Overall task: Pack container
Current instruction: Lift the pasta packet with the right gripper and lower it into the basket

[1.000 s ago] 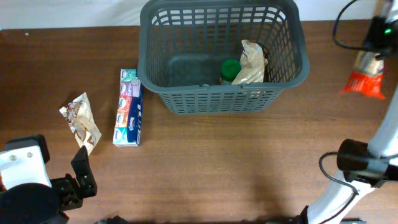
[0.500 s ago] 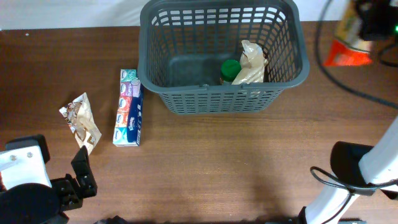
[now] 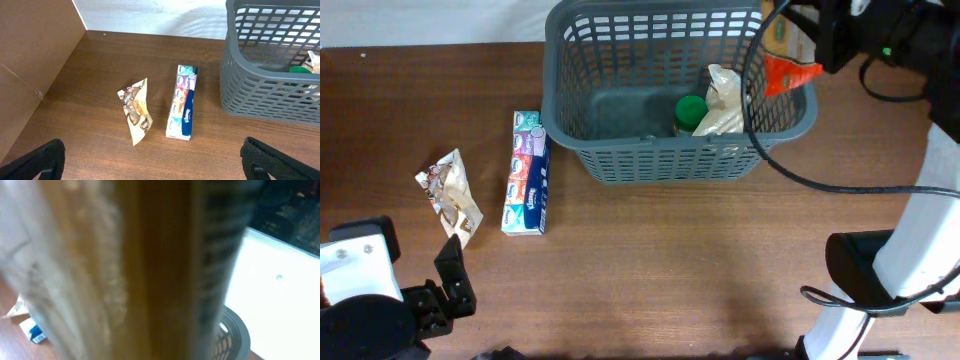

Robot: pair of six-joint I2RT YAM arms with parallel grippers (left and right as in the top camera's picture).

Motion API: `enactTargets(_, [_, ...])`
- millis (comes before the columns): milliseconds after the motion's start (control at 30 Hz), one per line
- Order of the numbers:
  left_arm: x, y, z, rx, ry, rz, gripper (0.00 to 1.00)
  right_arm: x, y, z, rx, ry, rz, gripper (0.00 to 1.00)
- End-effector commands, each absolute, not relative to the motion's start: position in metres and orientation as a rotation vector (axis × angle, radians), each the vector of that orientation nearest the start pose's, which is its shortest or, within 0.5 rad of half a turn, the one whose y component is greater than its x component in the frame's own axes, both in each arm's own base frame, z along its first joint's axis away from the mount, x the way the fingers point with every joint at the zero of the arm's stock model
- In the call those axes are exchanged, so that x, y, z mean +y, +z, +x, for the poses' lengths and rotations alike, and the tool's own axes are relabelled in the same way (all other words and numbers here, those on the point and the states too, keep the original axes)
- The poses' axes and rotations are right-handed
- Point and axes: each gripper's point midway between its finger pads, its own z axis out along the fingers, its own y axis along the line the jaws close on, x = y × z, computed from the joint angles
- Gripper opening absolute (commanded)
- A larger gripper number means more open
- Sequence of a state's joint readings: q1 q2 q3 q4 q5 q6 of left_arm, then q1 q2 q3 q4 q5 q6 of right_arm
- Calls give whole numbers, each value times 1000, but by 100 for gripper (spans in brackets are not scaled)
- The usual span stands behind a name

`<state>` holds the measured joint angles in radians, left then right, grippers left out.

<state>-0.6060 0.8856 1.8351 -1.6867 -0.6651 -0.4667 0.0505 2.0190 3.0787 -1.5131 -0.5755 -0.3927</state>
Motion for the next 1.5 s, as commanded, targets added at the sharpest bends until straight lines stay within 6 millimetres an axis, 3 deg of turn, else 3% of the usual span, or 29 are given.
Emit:
enactTargets(0, [30,411,144,2128,162,-166,99,129,489,402,1761,367,-892,4])
enactTargets(300, [30,411,144,2128,162,-166,100,137,389,465,1958,462,-983,4])
enactTargets(433, [30,411,144,2128,162,-166,100,142,370,477,1973,482,-1008,4])
enactTargets(767, [30,411,144,2128,162,-166,100,168,356,456,1883,477,-1257,4])
enactTargets(967, [30,411,144,2128,162,-166,100,155,329,436,1906,391,-1461,4])
enactTargets(1133, [30,411,144,2128,162,-166,99,140,304,439,2029,319,-1482,4])
enactTargets(1467, [30,411,144,2128,162,-166,100,139,252,440,2161,419,-1515,4])
